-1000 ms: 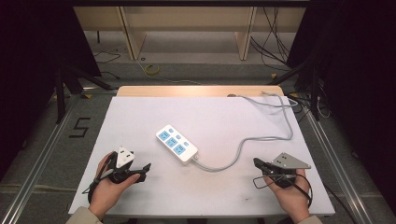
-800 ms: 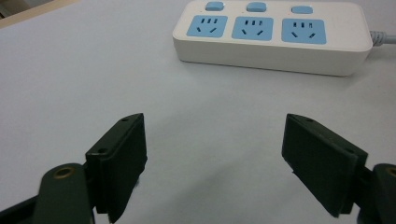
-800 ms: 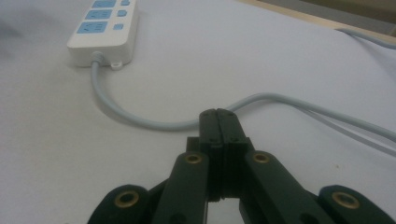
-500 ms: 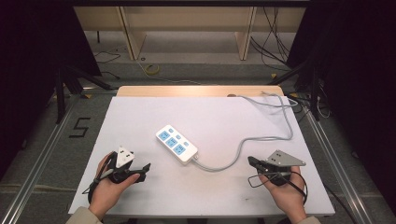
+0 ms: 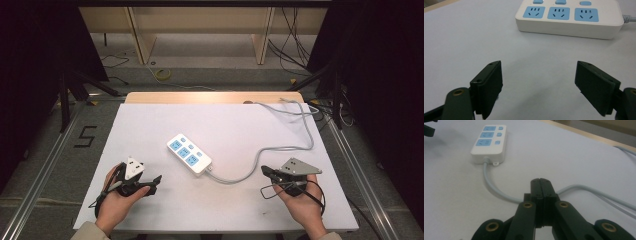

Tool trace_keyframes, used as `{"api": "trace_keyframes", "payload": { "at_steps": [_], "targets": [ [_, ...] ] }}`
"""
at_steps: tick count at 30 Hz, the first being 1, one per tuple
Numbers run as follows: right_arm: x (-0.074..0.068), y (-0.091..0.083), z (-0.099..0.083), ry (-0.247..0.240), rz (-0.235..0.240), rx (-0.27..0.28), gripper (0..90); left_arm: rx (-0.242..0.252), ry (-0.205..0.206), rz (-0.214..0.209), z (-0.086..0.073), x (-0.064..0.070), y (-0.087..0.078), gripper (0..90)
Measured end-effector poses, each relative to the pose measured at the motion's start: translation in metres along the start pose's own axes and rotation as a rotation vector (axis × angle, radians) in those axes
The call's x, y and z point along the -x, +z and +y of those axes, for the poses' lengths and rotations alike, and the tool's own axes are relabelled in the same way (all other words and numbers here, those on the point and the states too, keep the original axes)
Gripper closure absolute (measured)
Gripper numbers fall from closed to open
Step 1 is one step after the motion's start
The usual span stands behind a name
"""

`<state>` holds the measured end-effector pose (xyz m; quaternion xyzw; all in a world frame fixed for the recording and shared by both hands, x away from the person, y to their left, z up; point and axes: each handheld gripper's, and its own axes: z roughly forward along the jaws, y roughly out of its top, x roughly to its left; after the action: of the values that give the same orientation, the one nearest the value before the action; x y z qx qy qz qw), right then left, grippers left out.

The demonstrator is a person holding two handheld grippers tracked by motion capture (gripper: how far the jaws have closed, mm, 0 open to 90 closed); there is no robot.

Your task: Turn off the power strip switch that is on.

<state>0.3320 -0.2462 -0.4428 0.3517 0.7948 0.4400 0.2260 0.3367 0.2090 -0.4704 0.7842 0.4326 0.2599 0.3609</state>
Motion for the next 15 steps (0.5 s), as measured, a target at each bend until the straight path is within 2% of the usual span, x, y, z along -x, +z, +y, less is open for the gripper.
{"api": "trace_keyframes", "payload": {
  "at_steps": [15],
  "targets": [
    [-0.006,0.011,0.015,-0.028,0.027,-0.021,90.0,-0.004,0.003,0.001,0.0,0.0,0.0,22.1]
  ]
}}
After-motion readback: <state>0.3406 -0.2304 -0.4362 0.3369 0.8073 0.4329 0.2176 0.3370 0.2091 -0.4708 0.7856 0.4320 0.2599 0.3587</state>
